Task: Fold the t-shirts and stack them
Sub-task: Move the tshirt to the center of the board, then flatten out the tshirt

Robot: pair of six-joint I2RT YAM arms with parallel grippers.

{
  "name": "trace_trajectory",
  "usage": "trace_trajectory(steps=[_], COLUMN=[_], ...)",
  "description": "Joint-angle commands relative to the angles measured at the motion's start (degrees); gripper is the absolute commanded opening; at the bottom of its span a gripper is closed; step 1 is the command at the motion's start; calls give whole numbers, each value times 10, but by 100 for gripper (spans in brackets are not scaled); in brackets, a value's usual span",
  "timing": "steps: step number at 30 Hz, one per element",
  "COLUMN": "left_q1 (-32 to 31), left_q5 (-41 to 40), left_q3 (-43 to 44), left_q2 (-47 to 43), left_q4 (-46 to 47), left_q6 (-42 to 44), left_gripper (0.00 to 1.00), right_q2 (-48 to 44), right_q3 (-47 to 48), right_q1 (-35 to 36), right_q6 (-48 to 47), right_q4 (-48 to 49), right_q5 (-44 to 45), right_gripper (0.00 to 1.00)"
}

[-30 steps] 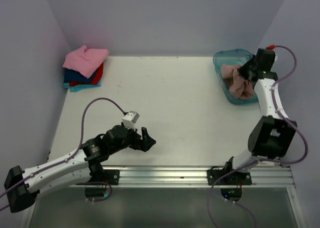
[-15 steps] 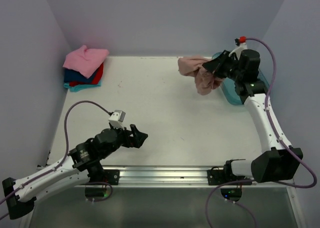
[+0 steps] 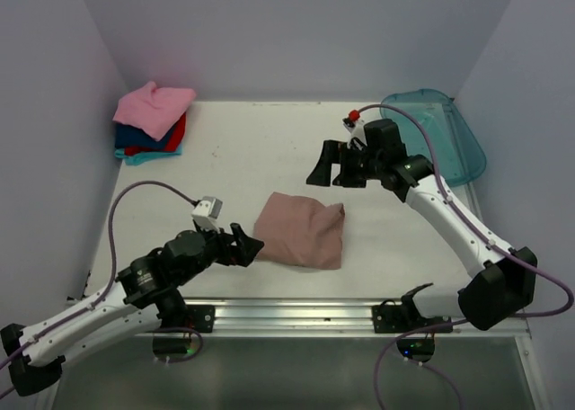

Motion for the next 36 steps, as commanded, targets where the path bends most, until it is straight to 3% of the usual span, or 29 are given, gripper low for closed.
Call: trace_trajectory(steps=[1,3,7,9,11,12,13,16,24,28,36], left_q1=[3,-11,-83,-108,-114,-116,-117,-131,-171,-195,-212], left_q5=[115,159,124,114,128,134,143,160,196,92,-79], left_q3=[24,33,56,72,74,76,77,89,164,249,358], left_q2=[78,172,291,322,327,328,330,355,583,693,754], left_q4=[78,96,118,125,152,170,178,188,200,119,11], left_q6=[49,59,76,74,69,64,62,58,70,74,54], left_gripper=[100,100,100,100,100,100,100,100,100,100,100], right_q2=[41,61,123,161,211,228,253,290,389,403,404], right_q3=[31,25,37,58,83,92,115,169,258,256,225], right_q1=[-6,-6,-19,-51,-87,-100,-109,-131,-199,-218,-280], right_q6=[-32,-32,-37,-35,-10,0,12,38,77,77,60], right_q4=[-42,-47,-54,-71,-68,-66,-67,-87,-136,-130,-91], right_q5=[74,137,271,271,276,281,298,360,415,424,390], right_gripper=[99,99,99,86,61,8,0,0,0,0,0])
